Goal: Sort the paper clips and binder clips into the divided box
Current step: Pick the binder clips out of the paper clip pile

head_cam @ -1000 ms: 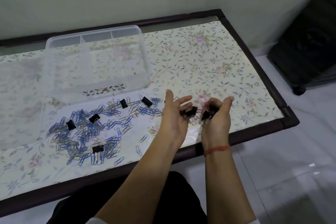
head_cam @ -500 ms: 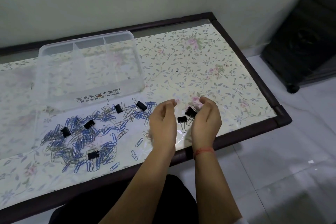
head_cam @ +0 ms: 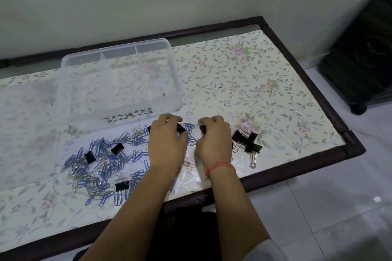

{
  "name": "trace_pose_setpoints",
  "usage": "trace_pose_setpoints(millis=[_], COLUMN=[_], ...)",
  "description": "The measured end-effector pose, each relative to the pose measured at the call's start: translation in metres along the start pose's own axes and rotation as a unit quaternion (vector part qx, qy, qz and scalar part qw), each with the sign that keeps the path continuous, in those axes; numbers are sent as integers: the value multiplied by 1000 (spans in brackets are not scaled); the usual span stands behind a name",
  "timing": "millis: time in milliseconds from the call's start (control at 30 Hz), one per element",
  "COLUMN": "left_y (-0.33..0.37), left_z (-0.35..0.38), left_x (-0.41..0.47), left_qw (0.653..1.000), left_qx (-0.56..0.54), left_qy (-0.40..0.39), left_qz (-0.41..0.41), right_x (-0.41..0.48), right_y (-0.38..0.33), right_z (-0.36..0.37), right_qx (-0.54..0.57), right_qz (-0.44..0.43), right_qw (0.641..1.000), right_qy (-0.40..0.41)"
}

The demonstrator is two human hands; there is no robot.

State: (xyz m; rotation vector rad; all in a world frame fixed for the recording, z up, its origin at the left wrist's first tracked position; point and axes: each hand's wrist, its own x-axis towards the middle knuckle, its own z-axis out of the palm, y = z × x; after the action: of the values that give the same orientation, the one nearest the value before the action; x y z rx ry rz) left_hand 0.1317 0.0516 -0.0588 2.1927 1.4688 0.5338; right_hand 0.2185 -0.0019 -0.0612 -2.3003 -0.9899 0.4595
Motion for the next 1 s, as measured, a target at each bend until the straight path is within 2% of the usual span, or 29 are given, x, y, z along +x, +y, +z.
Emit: trace_pose_setpoints(millis=[133,267,333,400,433,467,533,567,600,633,667,700,733,800,833,900,1000], left_y=[-3,-1,-1,-3,-3,-5,-11,-17,-27,-37,-45,-53,-60,-72,-77,-84,-95], left_z=[0,-9,-18,-34,-43,-53,-70,-77,-83,-87,-90,-93,-94,-96,-96,-95,-84], left_x=[7,1,-4,-8,-10,-12,-13,-15,-16,-18,-19,-20,-21,-23,-24,-22,-18], left_qw=[999,999,996,980,957,917,795,737,699,685,693,724,774,886,925,959,979], left_qx=[26,-17,-65,-161,-237,-328,-512,-576,-610,-616,-595,-550,-485,-309,-213,-73,1], left_qy=[-24,13,23,13,5,1,-11,-15,-13,-11,-9,-3,13,68,87,87,27], left_qz=[5,-24,-55,-113,-165,-225,-326,-354,-373,-390,-406,-416,-407,-339,-302,-261,-201], right_x=[5,2,0,-1,-2,-3,-4,-4,-5,-5,-5,-5,-5,-9,-10,-12,-9], right_y=[1,7,6,0,-5,-13,-28,-35,-42,-49,-54,-59,-64,-71,-73,-77,-80], right_z=[4,-3,-9,-14,-17,-20,-20,-18,-16,-11,-6,0,7,19,27,40,53], right_qx=[0,-2,38,143,241,352,543,598,622,624,607,565,511,380,313,165,-10], right_qz=[10,8,-1,32,77,132,217,238,250,250,242,227,204,141,102,17,-65], right_qw=[1000,1000,999,989,967,926,804,755,728,722,736,771,814,900,935,981,992], right_qy=[-18,-17,12,17,-4,-41,-107,-126,-143,-162,-180,-187,-186,-159,-136,-101,-103])
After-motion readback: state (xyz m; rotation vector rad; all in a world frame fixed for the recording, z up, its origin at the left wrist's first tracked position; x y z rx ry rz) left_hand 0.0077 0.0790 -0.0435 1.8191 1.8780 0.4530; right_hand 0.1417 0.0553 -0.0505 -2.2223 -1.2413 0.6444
